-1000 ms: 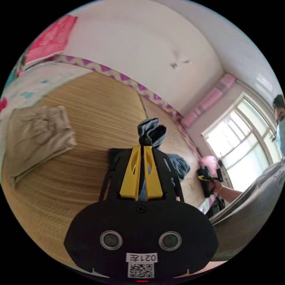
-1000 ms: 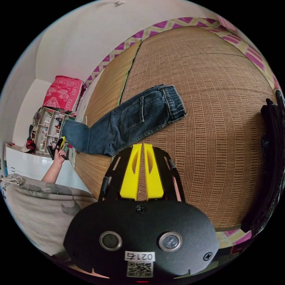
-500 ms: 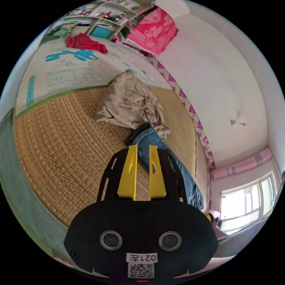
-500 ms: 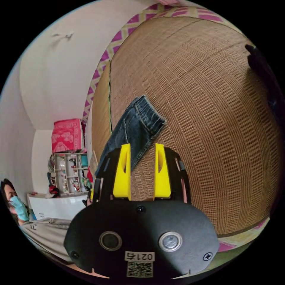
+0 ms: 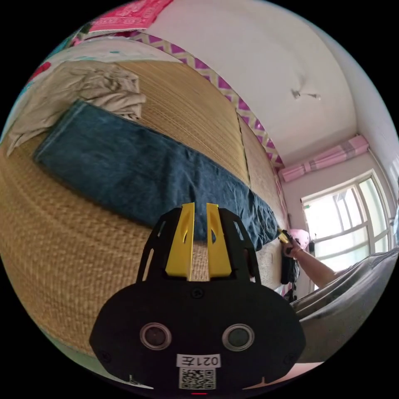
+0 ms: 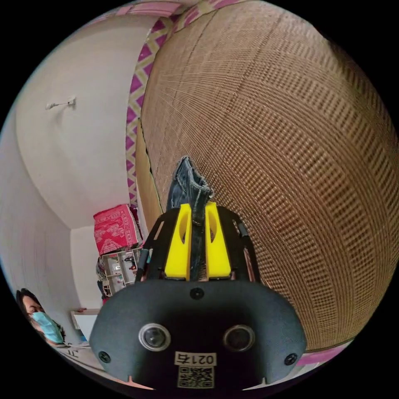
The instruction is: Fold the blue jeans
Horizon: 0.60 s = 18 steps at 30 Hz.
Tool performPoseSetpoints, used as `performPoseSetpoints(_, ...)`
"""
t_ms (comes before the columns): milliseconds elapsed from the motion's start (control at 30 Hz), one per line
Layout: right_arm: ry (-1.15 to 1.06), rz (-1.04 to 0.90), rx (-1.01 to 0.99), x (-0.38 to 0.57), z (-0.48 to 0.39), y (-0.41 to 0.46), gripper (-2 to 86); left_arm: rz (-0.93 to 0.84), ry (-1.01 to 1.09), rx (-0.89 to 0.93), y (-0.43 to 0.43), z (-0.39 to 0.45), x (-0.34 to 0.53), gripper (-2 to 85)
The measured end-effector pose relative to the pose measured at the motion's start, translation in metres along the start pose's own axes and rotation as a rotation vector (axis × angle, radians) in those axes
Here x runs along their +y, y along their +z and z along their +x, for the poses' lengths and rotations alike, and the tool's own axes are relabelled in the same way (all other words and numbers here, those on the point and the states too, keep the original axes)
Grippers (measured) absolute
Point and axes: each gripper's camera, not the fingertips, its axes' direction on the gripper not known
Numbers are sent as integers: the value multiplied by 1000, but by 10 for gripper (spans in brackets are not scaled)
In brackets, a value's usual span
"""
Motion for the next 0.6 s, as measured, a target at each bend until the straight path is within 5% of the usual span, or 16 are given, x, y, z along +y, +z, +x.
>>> performPoseSetpoints(200, -40, 129, 23, -50, -52, -105, 59, -204, 100, 101, 124, 77, -27, 36)
performPoseSetpoints(333, -104, 48, 318, -91, -100, -149, 82, -258, 147, 164, 166, 125, -40, 23)
performPoseSetpoints(500, -607, 105, 528, -98, -263, -134, 92, -142, 246, 88, 144, 162, -100, 51)
performPoseSetpoints(600, -999, -140, 637, -103, -360, -59, 91, -224, 446, -68, 147, 195, -147, 76)
